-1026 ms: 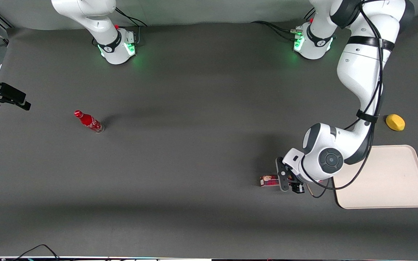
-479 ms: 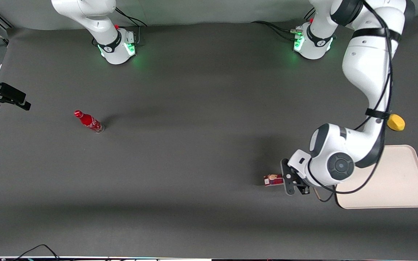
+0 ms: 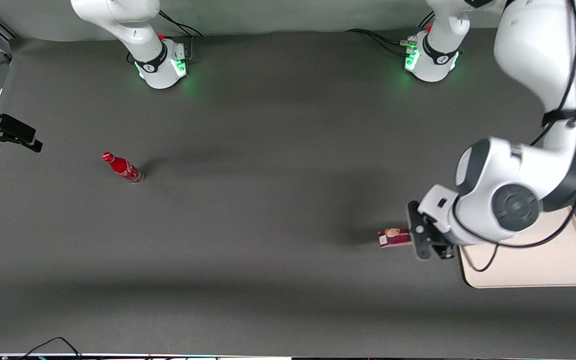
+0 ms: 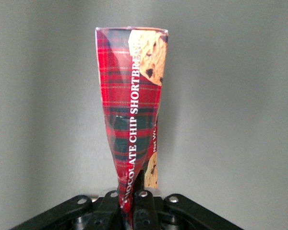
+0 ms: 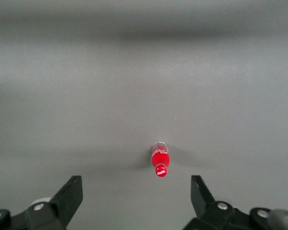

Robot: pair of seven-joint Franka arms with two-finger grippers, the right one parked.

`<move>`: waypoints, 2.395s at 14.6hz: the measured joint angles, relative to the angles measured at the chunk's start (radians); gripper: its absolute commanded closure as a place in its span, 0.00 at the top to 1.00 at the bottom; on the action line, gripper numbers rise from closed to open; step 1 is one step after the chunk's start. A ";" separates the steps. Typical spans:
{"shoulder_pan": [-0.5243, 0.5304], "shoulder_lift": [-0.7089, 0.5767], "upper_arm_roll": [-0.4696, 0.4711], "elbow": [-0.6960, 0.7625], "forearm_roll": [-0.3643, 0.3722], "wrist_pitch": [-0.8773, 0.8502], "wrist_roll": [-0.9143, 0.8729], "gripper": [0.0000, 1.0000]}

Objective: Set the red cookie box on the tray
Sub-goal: 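Lift the box upright and carry it onto the white tray, then lower the box onto the tray and open the left gripper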

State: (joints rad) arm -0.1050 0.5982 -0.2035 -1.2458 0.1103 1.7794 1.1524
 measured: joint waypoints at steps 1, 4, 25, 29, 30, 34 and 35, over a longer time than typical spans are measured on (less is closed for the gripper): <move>0.006 -0.024 0.004 -0.001 0.000 -0.026 0.000 0.00; 0.036 -0.052 0.011 0.000 -0.003 -0.046 0.001 0.00; 0.403 -0.016 0.150 -0.049 0.015 0.054 -0.762 0.00; 0.446 0.063 0.164 -0.053 -0.006 0.183 -0.840 0.00; 0.461 0.076 0.164 -0.053 -0.030 0.206 -0.844 0.00; 0.511 0.112 0.166 -0.053 -0.066 0.246 -0.854 0.00; 0.526 0.121 0.166 -0.053 -0.066 0.257 -0.854 0.00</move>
State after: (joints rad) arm 0.4206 0.7192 -0.0372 -1.2988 0.0439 2.0363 0.2985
